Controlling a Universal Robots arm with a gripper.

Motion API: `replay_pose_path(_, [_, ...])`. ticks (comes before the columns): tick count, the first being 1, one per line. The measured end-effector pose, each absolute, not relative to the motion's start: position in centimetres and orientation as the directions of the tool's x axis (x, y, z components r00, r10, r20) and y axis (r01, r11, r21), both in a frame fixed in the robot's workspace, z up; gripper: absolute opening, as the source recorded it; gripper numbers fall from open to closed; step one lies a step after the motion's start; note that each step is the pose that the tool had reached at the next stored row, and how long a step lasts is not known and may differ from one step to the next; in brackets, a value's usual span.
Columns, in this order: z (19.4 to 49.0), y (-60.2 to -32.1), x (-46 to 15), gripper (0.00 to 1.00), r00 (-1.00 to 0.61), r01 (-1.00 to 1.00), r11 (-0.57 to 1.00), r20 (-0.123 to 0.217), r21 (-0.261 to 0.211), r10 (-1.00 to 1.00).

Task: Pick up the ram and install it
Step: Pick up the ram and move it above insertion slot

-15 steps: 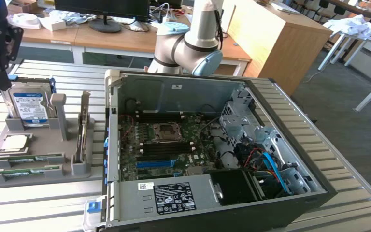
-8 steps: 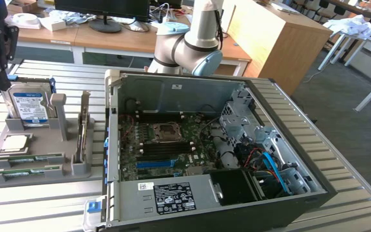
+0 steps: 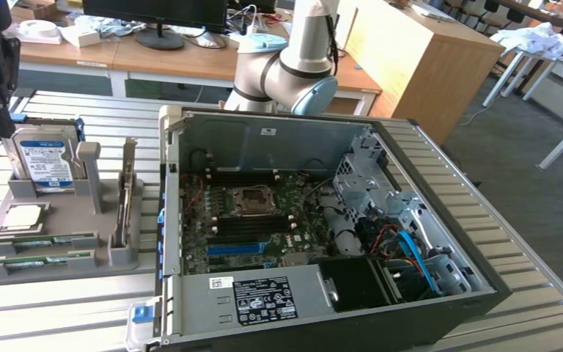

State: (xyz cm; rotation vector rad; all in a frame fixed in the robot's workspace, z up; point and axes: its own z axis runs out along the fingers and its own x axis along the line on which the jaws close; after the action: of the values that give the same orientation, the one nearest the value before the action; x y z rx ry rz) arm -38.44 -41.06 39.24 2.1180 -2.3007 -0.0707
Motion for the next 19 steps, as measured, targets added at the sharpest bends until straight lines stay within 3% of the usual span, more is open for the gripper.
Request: replay_pose_path(19, [39.24,-41.06,-38.43,0.10,-0.055,-0.998,0.054,-0.021,0.042,-0.998])
